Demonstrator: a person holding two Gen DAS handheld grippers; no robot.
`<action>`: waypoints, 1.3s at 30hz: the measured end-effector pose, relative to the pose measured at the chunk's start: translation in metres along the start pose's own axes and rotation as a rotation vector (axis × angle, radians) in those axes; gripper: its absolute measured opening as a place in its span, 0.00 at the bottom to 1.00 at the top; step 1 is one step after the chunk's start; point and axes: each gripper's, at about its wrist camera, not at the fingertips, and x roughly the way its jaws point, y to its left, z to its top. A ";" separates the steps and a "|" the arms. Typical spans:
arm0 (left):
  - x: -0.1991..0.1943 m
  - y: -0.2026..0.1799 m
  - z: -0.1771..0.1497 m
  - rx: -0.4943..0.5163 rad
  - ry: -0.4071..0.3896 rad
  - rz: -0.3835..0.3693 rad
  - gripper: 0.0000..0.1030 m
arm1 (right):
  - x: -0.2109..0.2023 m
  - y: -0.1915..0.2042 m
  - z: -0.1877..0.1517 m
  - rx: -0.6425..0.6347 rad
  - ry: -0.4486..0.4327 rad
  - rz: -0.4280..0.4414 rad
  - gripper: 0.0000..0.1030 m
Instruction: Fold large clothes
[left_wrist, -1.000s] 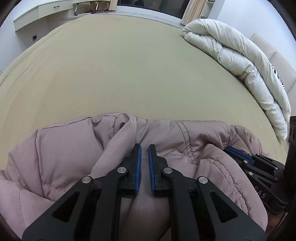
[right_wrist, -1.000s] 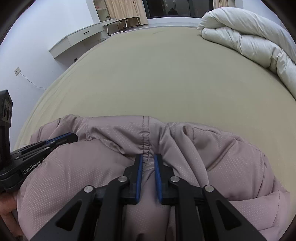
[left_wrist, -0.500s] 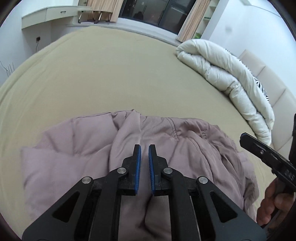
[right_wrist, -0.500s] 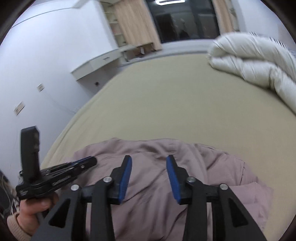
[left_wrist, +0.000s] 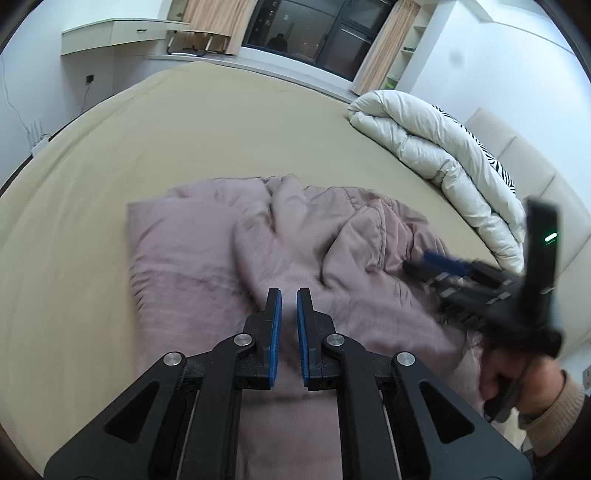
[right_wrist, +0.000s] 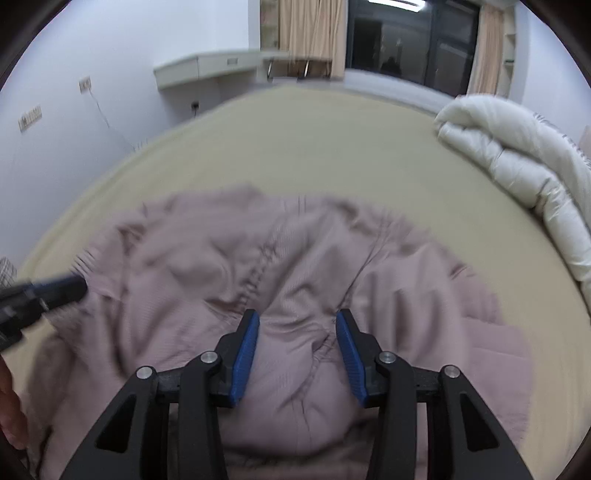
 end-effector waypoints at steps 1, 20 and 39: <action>-0.008 0.000 -0.006 0.002 0.000 -0.003 0.07 | -0.022 0.002 0.000 0.011 -0.055 0.022 0.46; 0.014 -0.042 -0.038 0.111 0.101 0.024 0.07 | -0.005 -0.033 -0.056 0.139 0.053 0.010 0.54; -0.271 0.075 -0.225 -0.083 0.155 0.154 0.08 | -0.222 -0.053 -0.225 0.385 -0.008 0.046 0.93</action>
